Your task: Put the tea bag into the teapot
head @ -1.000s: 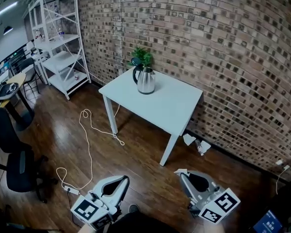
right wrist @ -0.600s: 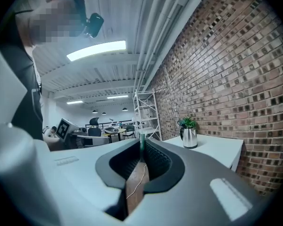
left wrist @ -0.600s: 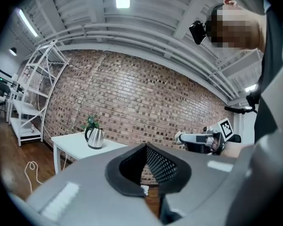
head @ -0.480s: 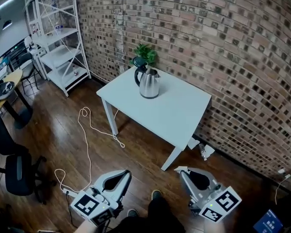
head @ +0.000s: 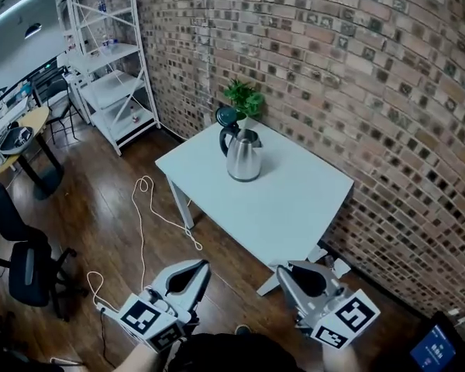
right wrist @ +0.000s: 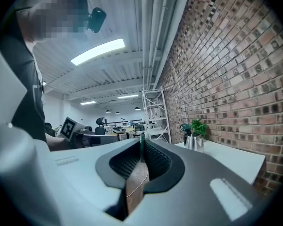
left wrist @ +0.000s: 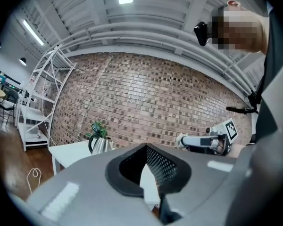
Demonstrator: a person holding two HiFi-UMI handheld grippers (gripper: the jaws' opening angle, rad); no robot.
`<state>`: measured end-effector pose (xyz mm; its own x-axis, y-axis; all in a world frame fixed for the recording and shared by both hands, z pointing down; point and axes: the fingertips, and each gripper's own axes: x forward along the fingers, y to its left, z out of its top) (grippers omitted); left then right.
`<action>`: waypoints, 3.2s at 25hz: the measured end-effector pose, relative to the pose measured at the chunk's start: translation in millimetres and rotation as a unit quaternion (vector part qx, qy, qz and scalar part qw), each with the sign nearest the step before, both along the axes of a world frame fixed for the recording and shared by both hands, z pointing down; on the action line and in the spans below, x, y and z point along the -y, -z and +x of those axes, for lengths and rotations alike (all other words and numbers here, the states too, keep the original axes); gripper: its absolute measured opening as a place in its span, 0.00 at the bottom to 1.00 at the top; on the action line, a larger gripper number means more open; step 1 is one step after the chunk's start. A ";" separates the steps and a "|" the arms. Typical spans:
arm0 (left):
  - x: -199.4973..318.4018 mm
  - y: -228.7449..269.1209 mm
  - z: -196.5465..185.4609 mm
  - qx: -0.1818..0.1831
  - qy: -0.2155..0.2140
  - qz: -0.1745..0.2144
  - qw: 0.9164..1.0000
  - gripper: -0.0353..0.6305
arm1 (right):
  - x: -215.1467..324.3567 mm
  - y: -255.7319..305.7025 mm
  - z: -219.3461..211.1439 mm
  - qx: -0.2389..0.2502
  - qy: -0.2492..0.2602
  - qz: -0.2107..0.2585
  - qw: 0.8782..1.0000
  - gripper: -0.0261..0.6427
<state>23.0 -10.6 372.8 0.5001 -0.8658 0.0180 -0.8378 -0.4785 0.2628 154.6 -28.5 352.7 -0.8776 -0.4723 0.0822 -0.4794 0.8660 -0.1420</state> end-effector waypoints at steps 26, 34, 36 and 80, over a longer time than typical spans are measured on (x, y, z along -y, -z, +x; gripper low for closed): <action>264.2 -30.3 -120.4 0.032 -0.099 0.012 0.995 0.06 | 265.2 -57.3 -110.7 0.011 -0.128 -0.048 0.991 0.07; 331.3 -24.9 -140.7 0.008 -0.116 0.011 0.993 0.06 | 342.7 -71.3 -129.3 0.016 -0.189 -0.071 0.979 0.07; 350.6 -31.4 -134.8 0.011 -0.124 0.016 0.992 0.06 | 363.1 -74.4 -128.5 0.010 -0.195 -0.066 0.978 0.07; 467.3 -59.9 -196.1 0.031 -0.189 0.005 0.982 0.06 | 528.4 -131.2 -150.4 -0.131 -0.316 -0.118 0.932 0.08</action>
